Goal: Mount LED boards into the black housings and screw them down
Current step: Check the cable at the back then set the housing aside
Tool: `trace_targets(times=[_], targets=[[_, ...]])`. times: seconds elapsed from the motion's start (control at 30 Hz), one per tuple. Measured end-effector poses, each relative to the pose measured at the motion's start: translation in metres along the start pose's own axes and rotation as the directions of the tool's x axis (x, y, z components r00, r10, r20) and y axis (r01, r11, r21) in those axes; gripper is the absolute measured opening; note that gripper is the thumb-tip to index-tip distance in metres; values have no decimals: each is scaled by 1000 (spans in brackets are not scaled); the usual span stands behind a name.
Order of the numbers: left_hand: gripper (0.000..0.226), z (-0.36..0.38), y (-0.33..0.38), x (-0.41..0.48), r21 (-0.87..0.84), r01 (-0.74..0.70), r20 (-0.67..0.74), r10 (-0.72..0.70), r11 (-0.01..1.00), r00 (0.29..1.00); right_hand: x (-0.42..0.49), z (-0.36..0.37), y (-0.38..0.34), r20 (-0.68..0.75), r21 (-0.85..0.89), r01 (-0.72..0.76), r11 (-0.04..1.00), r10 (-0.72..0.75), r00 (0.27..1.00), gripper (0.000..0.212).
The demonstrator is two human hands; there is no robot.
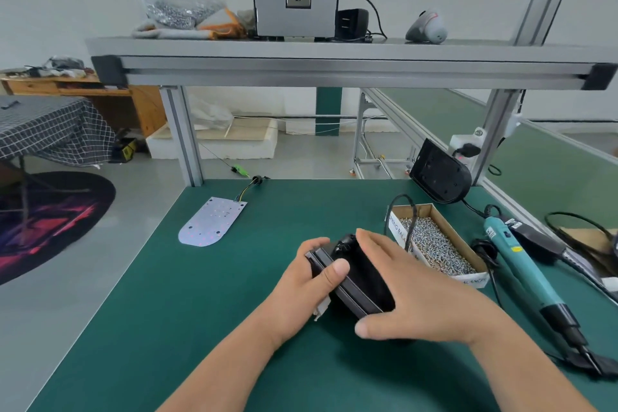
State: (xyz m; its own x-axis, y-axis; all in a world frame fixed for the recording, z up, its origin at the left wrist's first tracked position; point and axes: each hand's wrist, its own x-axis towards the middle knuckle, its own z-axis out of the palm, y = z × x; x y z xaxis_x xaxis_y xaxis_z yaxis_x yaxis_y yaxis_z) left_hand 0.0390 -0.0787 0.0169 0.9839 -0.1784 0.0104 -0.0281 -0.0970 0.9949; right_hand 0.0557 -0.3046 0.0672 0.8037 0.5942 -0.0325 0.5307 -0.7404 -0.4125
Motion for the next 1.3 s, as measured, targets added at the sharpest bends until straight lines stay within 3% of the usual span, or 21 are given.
trace_targets(times=[0.1,0.17,0.23,0.27,0.33,0.4,0.47,0.53,0.6,0.67,0.73,0.77,0.87,0.97,1.03,1.1,1.13,1.3], targets=[[76,-1,2,-2,-42,9,46,-7,999,999,6,8,-2,-65,-15,20,1000,-21,998,114],[85,-4,3,-4,-93,26,148,-12,995,989,9,6,3,-115,83,-14,996,24,993,106],[102,-7,1,-6,-3,20,210,-19,1000,977,10,2,14,-189,264,-35,964,87,978,102],[107,-6,0,-6,67,19,218,-33,998,975,10,0,21,-232,409,-14,913,119,966,98],[104,-2,-3,-5,248,-30,212,-24,968,977,12,-2,34,-301,708,115,697,151,942,85],[95,5,-7,-5,454,-92,168,16,886,986,17,-1,41,-314,853,202,482,164,935,68],[85,8,-10,-4,588,-128,86,95,799,992,24,2,40,-290,926,224,304,195,937,55],[69,5,-11,-2,624,-116,20,132,773,991,29,8,42,-264,959,227,168,243,933,46],[46,-1,-9,0,667,-61,-34,112,743,993,33,13,45,-248,969,232,89,279,928,38],[25,-3,-5,3,780,-25,-46,98,625,994,33,17,43,-234,972,226,60,275,933,39],[20,0,-2,5,842,11,-81,106,539,991,32,19,40,-208,977,189,95,264,942,44],[19,2,-1,5,831,33,-123,126,555,984,33,21,39,-195,979,168,116,286,938,42],[10,3,-3,2,714,46,-235,177,698,956,35,27,37,-171,980,121,155,372,912,33],[27,4,-5,3,455,-1,-261,135,890,956,33,28,32,-184,969,104,225,374,909,33],[40,4,-4,4,220,-56,-270,115,974,956,31,26,28,-230,909,87,407,315,921,32],[40,4,-2,5,34,-105,-265,111,994,958,28,22,26,-284,750,69,657,226,932,30],[40,5,-2,5,-33,-129,-252,116,991,961,26,20,26,-295,686,63,725,197,935,28],[44,5,-1,4,-263,-133,-176,88,955,980,21,14,25,-302,623,83,778,142,943,35]])
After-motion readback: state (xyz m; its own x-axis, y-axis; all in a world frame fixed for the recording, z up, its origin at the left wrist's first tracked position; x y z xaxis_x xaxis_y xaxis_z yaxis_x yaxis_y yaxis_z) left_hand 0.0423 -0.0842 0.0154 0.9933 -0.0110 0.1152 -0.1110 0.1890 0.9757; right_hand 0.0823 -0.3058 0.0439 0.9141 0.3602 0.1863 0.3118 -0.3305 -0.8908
